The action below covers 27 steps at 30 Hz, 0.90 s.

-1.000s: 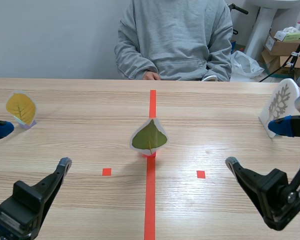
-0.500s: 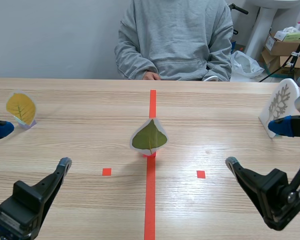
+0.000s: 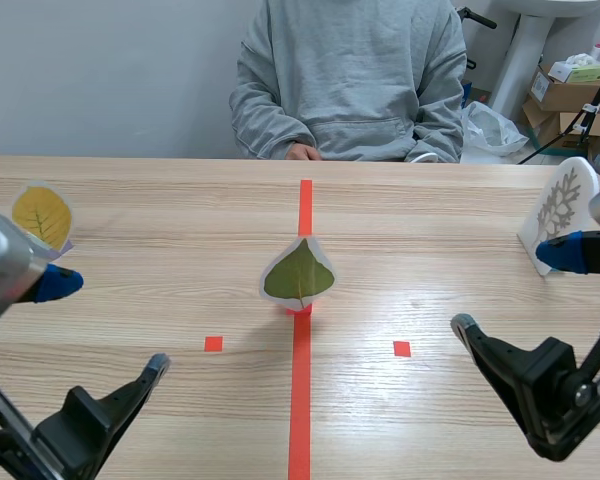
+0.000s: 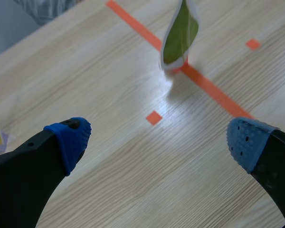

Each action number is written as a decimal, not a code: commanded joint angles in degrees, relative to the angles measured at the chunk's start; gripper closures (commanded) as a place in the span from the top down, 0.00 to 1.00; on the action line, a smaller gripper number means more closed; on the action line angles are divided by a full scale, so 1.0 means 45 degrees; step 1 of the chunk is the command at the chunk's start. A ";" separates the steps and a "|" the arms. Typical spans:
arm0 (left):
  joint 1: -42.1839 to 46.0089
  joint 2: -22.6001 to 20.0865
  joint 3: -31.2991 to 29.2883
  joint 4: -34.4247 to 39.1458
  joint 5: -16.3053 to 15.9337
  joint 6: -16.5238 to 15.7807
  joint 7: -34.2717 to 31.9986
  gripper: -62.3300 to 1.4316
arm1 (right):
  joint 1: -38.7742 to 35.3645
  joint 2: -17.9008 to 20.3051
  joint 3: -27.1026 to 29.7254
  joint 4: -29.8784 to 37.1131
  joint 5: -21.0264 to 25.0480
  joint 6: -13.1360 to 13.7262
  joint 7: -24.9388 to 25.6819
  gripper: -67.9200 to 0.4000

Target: Do the leaf sorting experiment

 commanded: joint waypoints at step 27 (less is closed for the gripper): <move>-1.2099 0.1773 0.7456 -1.2114 -0.0034 -0.1894 -0.1598 0.98 | 0.0112 0.0097 0.0024 -0.0019 0.0073 -0.0097 0.0083 0.82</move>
